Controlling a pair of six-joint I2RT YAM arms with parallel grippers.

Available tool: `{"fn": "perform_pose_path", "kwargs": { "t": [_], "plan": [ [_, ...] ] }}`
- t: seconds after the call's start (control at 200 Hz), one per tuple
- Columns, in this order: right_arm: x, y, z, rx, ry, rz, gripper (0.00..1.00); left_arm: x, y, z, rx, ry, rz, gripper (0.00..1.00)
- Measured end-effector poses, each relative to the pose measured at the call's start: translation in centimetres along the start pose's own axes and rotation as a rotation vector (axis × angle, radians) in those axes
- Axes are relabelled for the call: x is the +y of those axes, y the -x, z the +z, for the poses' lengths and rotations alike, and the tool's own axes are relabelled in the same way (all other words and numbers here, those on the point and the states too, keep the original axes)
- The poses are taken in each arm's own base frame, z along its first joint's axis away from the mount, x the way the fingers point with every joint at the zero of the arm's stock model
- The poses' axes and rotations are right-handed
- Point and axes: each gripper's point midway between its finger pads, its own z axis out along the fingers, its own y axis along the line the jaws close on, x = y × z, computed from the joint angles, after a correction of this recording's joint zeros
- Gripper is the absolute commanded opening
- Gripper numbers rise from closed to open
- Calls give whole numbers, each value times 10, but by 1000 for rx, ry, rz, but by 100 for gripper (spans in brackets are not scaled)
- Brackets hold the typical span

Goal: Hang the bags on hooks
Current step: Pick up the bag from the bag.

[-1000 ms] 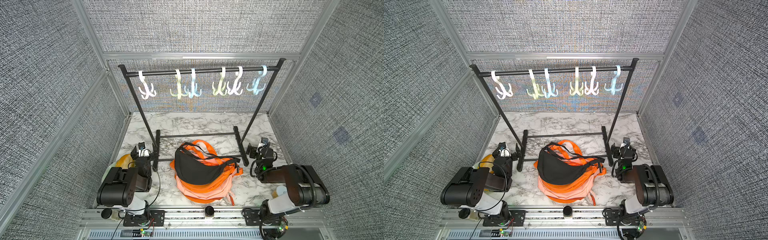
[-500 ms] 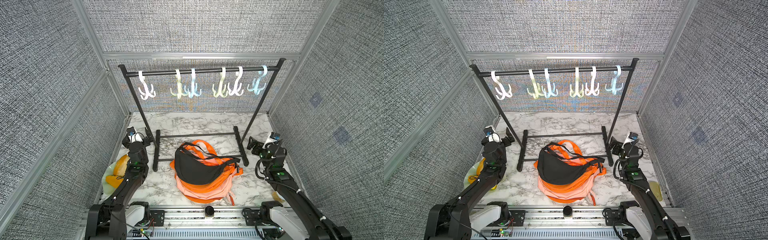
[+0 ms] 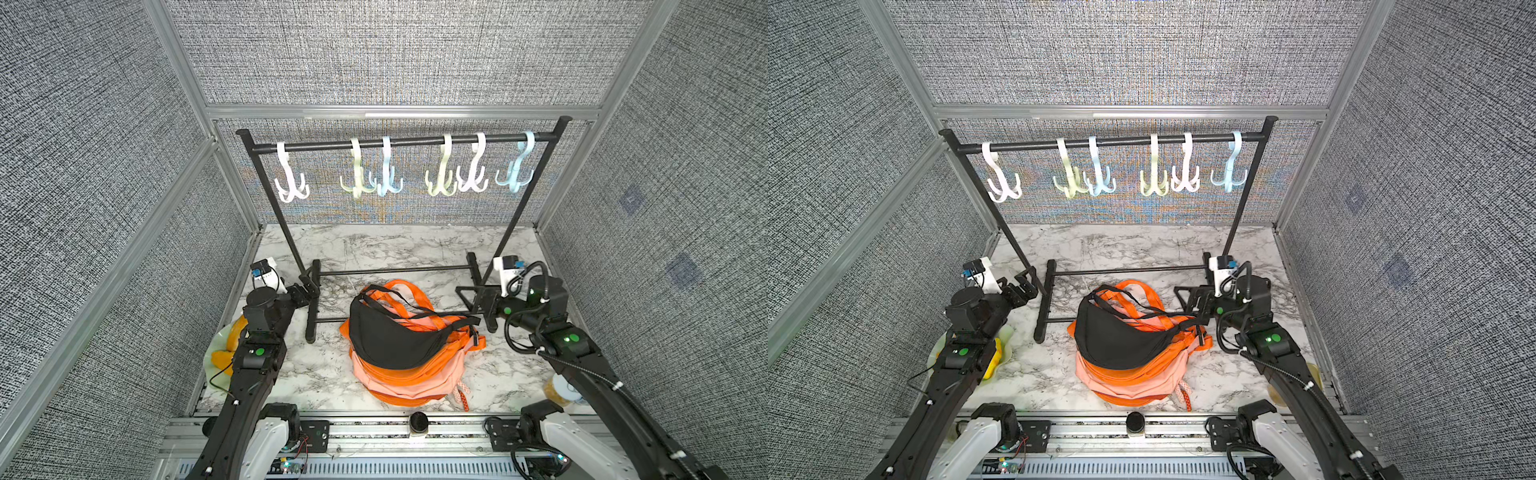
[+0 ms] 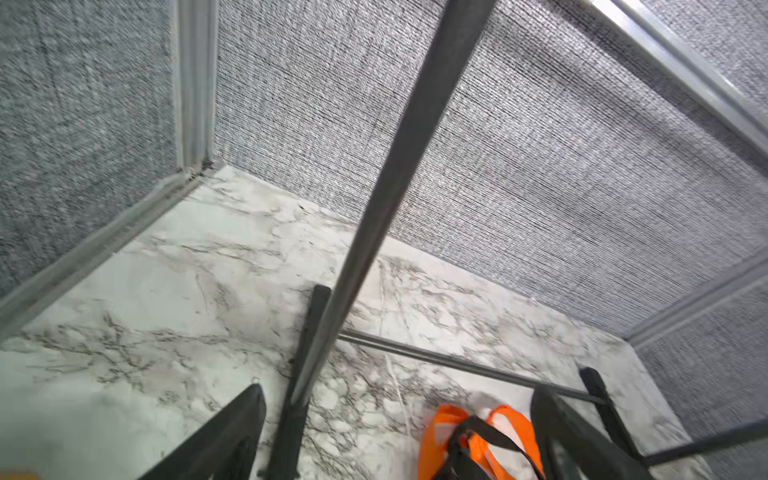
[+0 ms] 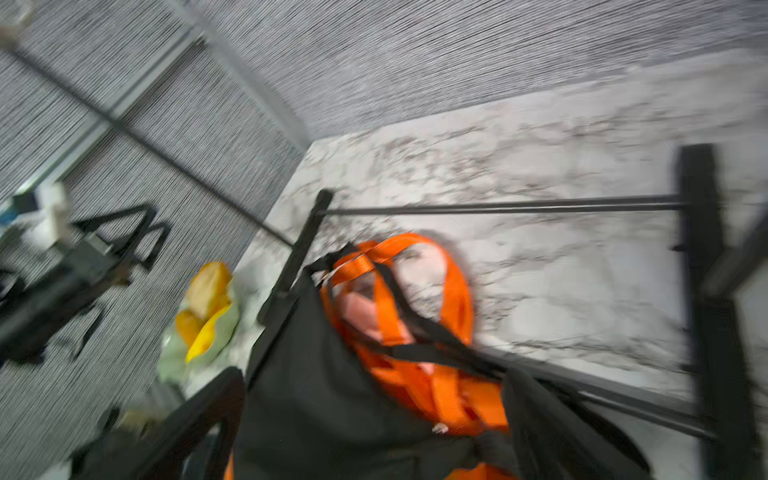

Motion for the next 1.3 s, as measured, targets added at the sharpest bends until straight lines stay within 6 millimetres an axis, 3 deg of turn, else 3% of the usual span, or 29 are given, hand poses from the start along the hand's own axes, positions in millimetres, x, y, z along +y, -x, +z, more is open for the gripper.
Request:
{"fn": "perform_pose_path", "kwargs": {
  "t": [0.12, 0.255, 0.37, 0.445, 0.53, 0.655, 0.855, 1.301],
  "plan": [
    [49, -11, -4, 82, 80, -122, 99, -17, -15, -13, 78, -88, -62, 99],
    [100, -41, -5, 232, 168, -282, 99, -33, -31, -25, 154, -165, -115, 99],
    [119, -78, 8, 394, 157, -407, 99, -39, -42, -32, 208, -194, -135, 99],
    [116, -107, 23, 519, 108, -477, 95, -40, -46, -37, 224, -198, -145, 99],
    [110, -131, 36, 625, 48, -550, 84, -41, -47, -41, 227, -202, -145, 99],
    [119, -155, 56, 725, 32, -636, 84, -42, -46, -46, 225, -203, -155, 99],
    [115, -181, 81, 818, -14, -712, 81, -39, -52, -49, 233, -198, -206, 99],
    [90, -212, 96, 897, -68, -759, 63, -50, -36, -58, 195, -237, -215, 99]
  ]
}}
